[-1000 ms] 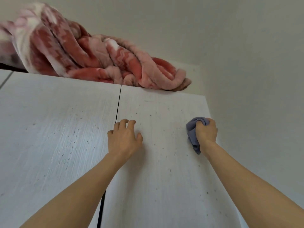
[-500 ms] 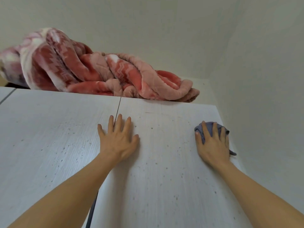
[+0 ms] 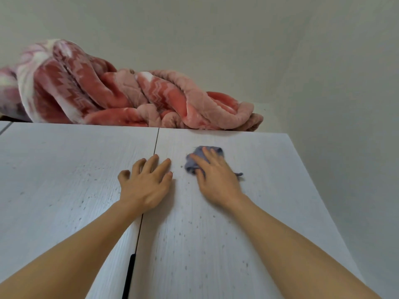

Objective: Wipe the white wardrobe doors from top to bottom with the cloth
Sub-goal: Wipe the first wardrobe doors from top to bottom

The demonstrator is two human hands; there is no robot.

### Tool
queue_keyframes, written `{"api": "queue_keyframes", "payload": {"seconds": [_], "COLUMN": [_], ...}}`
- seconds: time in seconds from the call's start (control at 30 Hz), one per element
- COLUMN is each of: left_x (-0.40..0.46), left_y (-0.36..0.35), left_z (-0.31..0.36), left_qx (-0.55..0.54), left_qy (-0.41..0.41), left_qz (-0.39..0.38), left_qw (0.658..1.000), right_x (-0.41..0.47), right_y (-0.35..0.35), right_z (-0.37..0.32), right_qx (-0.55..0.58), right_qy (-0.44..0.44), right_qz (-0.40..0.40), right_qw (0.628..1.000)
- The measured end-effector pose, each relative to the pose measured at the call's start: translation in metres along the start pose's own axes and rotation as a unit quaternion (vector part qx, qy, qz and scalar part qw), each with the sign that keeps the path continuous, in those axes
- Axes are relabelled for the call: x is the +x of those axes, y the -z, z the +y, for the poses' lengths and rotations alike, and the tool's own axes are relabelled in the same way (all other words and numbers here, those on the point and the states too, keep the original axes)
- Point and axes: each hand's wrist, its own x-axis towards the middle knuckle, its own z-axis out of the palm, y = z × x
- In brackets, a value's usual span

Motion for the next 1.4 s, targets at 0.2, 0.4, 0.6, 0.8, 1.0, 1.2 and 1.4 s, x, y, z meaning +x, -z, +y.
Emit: {"api": "queue_keyframes", "payload": {"seconds": [0.2,0.4,0.6,0.8,1.0,1.2,1.4], "left_x": [0.001,0.006,0.004,0.008,0.013,0.019,0.016], "left_y": [0.003,0.010,0.009,0.011,0.014,0.020,0.014], "left_z": [-0.001,-0.010,-0.029,-0.024,-0.044,-0.054,-0.044], "left_qx": [0.003,0.007,0.022,0.032,0.044,-0.004,-0.036], "left_qy": [-0.010,-0.005,0.008,-0.007,-0.057,-0.043,-0.006], "left_qz": [0.021,0.044,0.036,0.056,0.028,0.040,0.079], "left_qw": [1.000,0.999,0.999,0.998,0.997,0.998,0.996], "right_x": [-0.018,0.029,0.044,0.038,0.054,0.081,0.024], "right_y": [0.017,0.023,-0.014,0.004,0.002,-0.020,-0.020], "right_z": [0.072,0.060,-0.022,0.011,0.011,-0.040,-0.048], "right_qx": [-0.066,-0.034,-0.015,0.083,0.009,-0.001,0.057], "right_qy": [-0.334,-0.381,-0.023,-0.197,-0.294,-0.067,0.095], "right_qz": [0.081,-0.012,-0.026,0.136,0.104,-0.033,-0.037], "right_qw": [0.937,0.924,0.999,0.967,0.950,0.997,0.993]}}
